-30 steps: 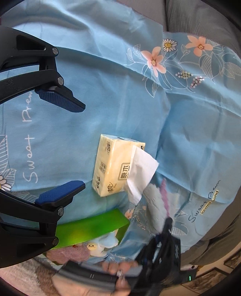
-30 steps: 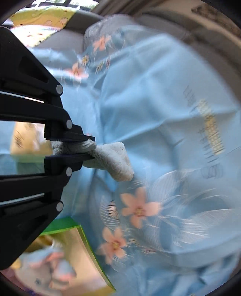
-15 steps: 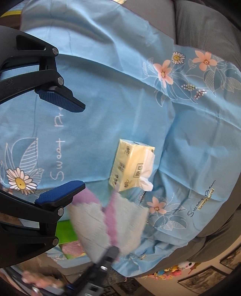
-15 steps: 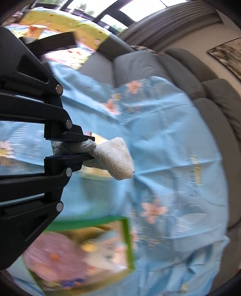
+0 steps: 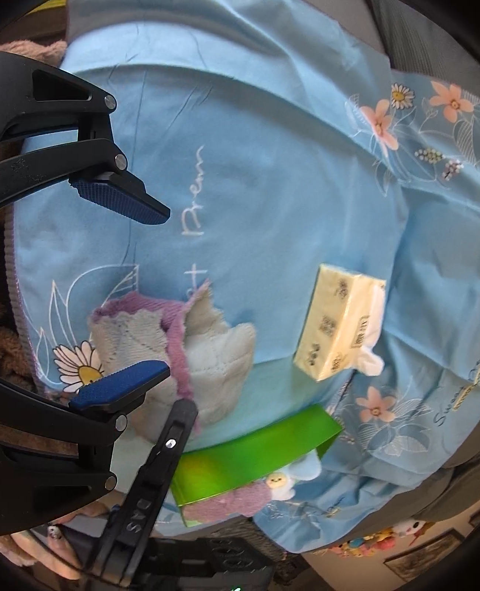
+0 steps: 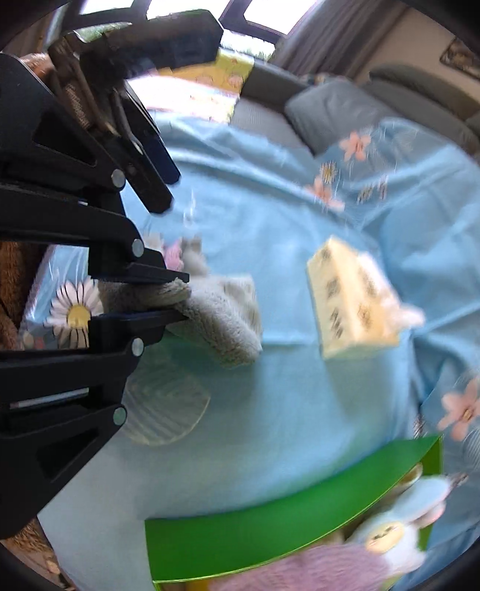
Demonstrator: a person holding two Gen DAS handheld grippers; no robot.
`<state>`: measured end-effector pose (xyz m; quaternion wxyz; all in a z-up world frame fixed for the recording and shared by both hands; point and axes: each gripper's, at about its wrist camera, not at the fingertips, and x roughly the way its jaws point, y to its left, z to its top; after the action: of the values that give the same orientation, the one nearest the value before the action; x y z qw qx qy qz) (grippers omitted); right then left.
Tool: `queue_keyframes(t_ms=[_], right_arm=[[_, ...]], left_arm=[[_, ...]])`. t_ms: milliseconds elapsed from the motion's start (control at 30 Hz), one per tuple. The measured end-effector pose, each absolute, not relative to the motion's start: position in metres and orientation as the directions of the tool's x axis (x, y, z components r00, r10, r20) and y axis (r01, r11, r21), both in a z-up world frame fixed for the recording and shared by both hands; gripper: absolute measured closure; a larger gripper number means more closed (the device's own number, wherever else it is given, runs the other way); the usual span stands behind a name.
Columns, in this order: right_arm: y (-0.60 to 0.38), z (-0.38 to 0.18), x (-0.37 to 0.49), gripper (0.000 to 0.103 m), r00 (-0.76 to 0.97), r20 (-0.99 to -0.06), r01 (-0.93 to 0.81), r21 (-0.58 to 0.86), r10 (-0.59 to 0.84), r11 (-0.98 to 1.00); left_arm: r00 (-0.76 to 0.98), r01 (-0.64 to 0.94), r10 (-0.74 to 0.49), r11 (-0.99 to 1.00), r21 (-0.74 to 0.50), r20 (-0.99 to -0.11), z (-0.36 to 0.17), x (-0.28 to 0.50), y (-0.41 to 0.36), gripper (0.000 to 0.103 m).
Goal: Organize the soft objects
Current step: 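Lift the knitted cloth with the right tool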
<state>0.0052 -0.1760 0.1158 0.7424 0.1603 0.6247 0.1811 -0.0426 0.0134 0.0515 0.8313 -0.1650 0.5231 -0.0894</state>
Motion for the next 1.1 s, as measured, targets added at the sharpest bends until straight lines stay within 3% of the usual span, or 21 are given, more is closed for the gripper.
queue_keyframes(t_ms=[367, 433, 500, 533, 967, 1033, 1100], right_arm=[[-0.188, 0.091, 0.013, 0.084, 0.124, -0.874, 0.004, 0.473, 0.469, 0.881], [-0.191, 0.094, 0.012, 0.070, 0.119, -0.874, 0.005, 0.476, 0.472, 0.880], [-0.196, 0.100, 0.012, 0.036, 0.150, -0.886, 0.003, 0.444, 0.439, 0.896], [-0.198, 0.105, 0.012, 0.034, 0.175, -0.890, -0.003, 0.426, 0.420, 0.905], [-0.184, 0.087, 0.026, 0.035, 0.100, -0.850, -0.045, 0.515, 0.517, 0.856], [-0.181, 0.087, 0.022, 0.045, 0.116, -0.850, -0.063, 0.510, 0.514, 0.858], [-0.179, 0.084, 0.020, 0.064, 0.105, -0.845, -0.070, 0.520, 0.525, 0.851]], left_arm=[[0.387, 0.035, -0.340, 0.934, -0.355, -0.857, 0.029, -0.036, -0.022, 0.026], [0.396, 0.039, -0.330, 0.938, -0.343, -0.857, 0.028, -0.034, -0.024, 0.026], [0.401, 0.028, -0.327, 0.938, -0.345, -0.856, 0.028, -0.032, -0.024, 0.026], [0.402, 0.027, -0.329, 0.937, -0.348, -0.854, 0.027, -0.032, -0.024, 0.026], [0.415, 0.054, -0.336, 0.937, -0.346, -0.846, 0.026, -0.022, -0.035, 0.060], [0.412, 0.063, -0.356, 0.929, -0.364, -0.839, 0.026, -0.020, -0.039, 0.066], [0.416, 0.082, -0.361, 0.929, -0.360, -0.835, 0.028, -0.020, -0.043, 0.070]])
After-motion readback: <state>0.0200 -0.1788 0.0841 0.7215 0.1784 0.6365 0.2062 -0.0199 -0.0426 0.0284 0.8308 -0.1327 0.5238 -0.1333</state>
